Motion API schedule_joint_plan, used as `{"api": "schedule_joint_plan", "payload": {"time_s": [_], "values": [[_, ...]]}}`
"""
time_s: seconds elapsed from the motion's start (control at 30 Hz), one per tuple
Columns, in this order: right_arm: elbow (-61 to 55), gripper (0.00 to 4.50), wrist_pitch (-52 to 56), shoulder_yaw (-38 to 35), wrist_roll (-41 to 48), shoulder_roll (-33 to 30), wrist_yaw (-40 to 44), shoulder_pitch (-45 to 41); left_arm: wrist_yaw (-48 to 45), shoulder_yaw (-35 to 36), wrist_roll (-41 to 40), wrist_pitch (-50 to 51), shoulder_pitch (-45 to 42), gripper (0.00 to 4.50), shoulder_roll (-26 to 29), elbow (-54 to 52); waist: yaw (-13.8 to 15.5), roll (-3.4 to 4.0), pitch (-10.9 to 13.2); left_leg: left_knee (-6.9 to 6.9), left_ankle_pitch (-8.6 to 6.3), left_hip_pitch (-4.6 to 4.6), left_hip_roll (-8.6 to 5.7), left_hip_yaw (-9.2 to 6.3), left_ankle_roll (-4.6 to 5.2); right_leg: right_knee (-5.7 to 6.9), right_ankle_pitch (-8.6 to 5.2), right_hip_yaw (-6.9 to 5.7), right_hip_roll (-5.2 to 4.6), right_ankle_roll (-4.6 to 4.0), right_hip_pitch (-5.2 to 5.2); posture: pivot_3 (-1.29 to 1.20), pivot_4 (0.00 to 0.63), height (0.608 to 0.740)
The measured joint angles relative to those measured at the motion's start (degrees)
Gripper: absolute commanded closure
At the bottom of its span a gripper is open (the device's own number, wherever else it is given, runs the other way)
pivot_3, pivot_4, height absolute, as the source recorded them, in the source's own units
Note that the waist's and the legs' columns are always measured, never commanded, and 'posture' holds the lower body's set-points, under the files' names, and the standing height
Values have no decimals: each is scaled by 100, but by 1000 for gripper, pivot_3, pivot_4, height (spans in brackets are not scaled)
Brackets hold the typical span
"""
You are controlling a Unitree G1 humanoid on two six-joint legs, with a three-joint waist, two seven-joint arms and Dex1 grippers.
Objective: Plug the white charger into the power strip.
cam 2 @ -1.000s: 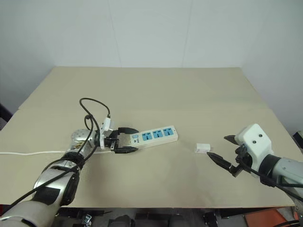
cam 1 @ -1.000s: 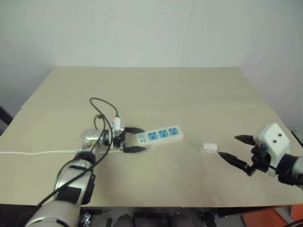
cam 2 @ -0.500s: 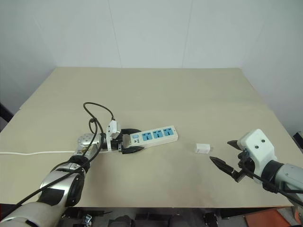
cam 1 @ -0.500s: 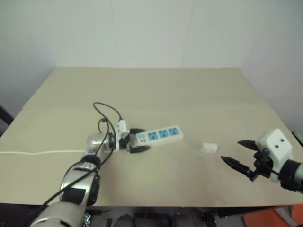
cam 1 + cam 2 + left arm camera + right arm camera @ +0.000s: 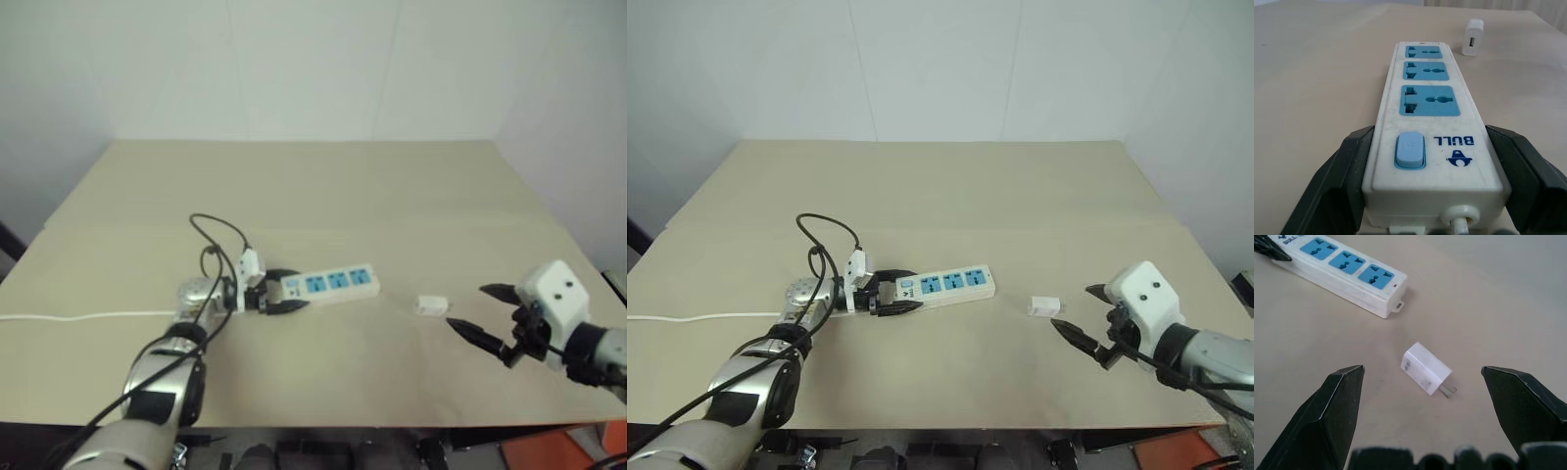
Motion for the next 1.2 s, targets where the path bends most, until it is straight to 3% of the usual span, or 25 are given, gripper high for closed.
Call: {"api": "schedule_joint_plan", "payload": {"time_s": [0.17, 0.2, 0.33, 0.4, 0.5, 0.63, 0.83, 1.2], "values": [[201, 0, 511, 682, 71, -1054, 199, -983, -635, -65, 34, 35, -39, 1214, 35, -43, -22, 1, 0, 1, 1, -4, -1, 1, 2, 0, 0, 1, 0, 0, -5, 0, 150, 740], [270, 0, 724, 1109, 57, -1422, 252, -1476, -772, -58, 4, 127, -39, 1214, 19, -78, -20, 1, 0, -1, 2, -6, 0, 0, 4, -1, 0, 0, -1, 0, -8, 0, 150, 740], [430, 0, 1092, 2114, -18, -1896, 468, -2614, -873, -150, -35, 247, -46, 1214, -3, -195, -22, 7, 3, -2, 3, -17, 1, 1, 4, -5, 0, 0, -5, 0, -18, 0, 150, 740], [675, 0, 1149, 3463, -404, -2110, 1155, -3886, -907, -362, -132, 260, -17, 1214, -2, -329, 9, 8, 4, 0, 3, -29, 2, -7, 5, -15, 0, -10, -6, 0, -23, 0, 150, 740], [1443, 0, 1047, 5385, -1427, -1887, 2361, -5479, -921, -621, -291, 263, 37, 1214, 59, -505, -8, 8, 4, 3, 3, -41, 2, -12, 5, -29, 0, -21, -10, 0, -32, 0, 150, 740], [2326, 0, 767, 6426, -2241, -1403, 3102, -6316, -926, -761, -470, 319, 91, 1214, 104, -636, -5, 8, 4, 1, 3, -52, 1, -15, 5, -27, 0, -25, -11, 0, -49, 0, 150, 740], [3452, 0, 286, 7274, -3223, -690, 3737, -6722, -927, -941, -701, 367, 200, 1214, 193, -850, -14, 8, 3, 4, 7, -74, -5, -8, -2, 18, 1, -27, -19, -2, -104, 0, 150, 740], [4107, 0, 170, 7351, -3787, -135, 4006, -6731, -923, -957, -865, 377, 378, 1214, 232, -1065, -33, 9, 3, 7, 9, -70, -6, -6, -5, 40, 1, -30, -19, -2, -109, 0, 150, 740]]}}
